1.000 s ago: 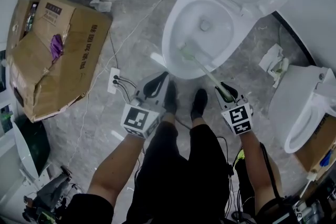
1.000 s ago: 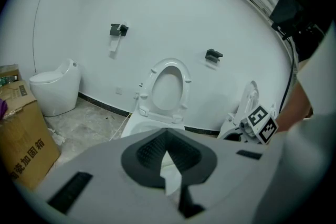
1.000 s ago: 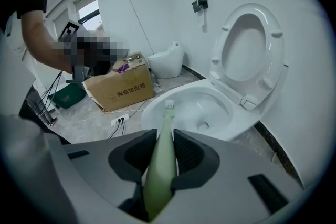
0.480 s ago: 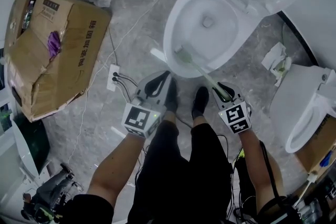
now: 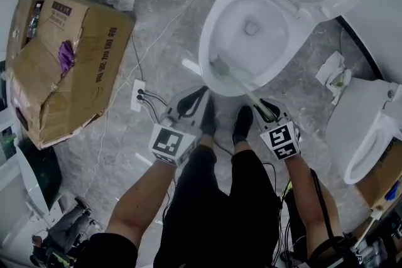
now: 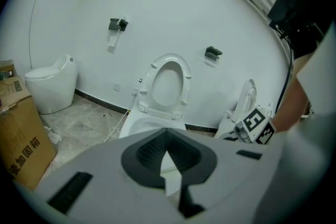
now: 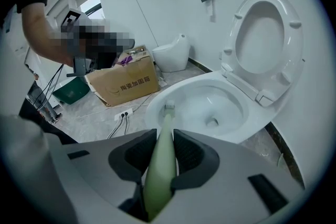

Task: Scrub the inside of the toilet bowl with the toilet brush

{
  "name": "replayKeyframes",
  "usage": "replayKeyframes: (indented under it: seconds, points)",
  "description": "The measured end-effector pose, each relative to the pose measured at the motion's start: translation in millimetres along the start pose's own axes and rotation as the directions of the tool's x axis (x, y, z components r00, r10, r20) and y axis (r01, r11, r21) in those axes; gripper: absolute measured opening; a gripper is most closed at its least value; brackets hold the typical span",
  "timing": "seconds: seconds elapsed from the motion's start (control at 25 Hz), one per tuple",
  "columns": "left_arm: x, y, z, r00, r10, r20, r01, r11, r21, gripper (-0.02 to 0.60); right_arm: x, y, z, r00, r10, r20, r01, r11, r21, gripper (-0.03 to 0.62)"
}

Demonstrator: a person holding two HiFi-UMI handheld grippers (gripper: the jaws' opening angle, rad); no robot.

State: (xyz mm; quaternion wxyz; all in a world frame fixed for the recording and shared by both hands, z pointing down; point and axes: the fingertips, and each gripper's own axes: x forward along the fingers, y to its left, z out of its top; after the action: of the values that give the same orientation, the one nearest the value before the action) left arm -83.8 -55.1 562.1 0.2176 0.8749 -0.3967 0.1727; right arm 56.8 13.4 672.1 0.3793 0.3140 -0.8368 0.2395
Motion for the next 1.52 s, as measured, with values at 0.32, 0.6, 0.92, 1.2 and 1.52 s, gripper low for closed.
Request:
replayKeyframes:
  seconds: [0.32, 0.6, 0.92, 1.2, 1.52]
  points:
    - [3.8, 3.8, 5.7, 1.0, -0.015, -0.009, 0.015, 1.0, -0.003, 0.009, 6.6, -8.0, 8.8, 1.0, -0.017, 0.004, 0.017, 1.0, 0.018, 0.106]
    - [14.2, 13.3, 10.5, 0.999, -0.03, -0.012, 0.03, 0.999, 0.025, 0.009, 14.3, -19.4, 24.5, 0.999, -0.042, 0.02, 0.041, 0.998, 0.052, 0.106]
    - [29.3, 15.0, 23.9, 0.999, -0.046, -0.006, 0.046, 0.999, 0.023, 0.009, 18.9, -35.5, 38.0, 0.997, -0.07, 0.039, 0.067, 0.995, 0.08, 0.106]
    - [34.9, 16.0, 30.6, 0.999, -0.036, 0.002, 0.036, 0.998, 0.045, 0.009, 23.1, -49.3, 45.6, 0.994, -0.097, 0.052, 0.09, 0.989, 0.115, 0.106]
    - [36.0, 10.9, 31.3, 0.999, -0.036, 0.0, 0.036, 0.998, 0.053, 0.011, 28.1, -67.3, 53.0, 0.99, -0.122, 0.067, 0.112, 0.984, 0.139, 0.106]
